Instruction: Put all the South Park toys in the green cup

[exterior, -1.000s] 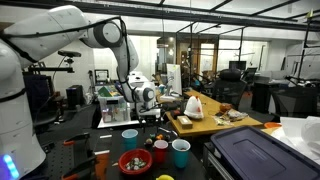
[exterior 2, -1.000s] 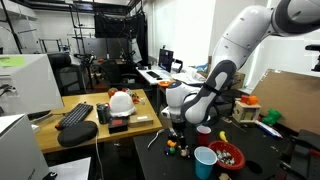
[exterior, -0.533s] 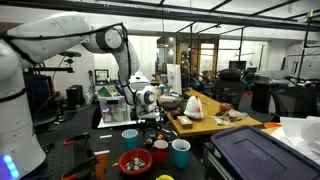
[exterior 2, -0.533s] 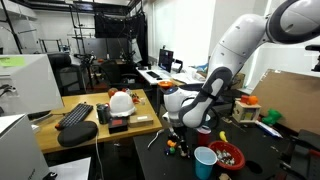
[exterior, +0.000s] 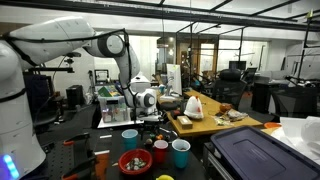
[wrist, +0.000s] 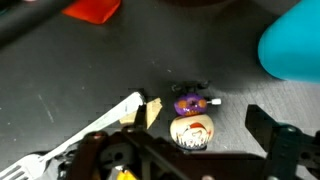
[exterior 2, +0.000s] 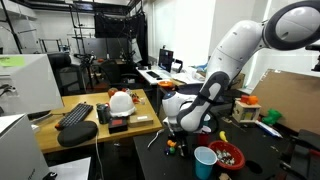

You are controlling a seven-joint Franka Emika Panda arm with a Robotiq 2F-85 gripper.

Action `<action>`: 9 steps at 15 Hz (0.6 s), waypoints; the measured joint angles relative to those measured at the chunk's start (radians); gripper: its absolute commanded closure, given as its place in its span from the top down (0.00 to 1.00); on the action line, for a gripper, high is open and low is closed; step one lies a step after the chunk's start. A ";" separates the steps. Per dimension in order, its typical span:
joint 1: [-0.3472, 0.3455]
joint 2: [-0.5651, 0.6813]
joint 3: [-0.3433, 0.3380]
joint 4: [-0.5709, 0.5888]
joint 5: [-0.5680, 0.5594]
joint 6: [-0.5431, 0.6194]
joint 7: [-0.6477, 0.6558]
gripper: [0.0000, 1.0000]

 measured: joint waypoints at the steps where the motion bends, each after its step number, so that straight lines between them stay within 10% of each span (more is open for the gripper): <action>1: -0.004 0.007 0.007 0.007 0.008 -0.013 -0.003 1.00; 9: -0.045 0.062 0.060 0.116 0.064 -0.102 -0.011 1.00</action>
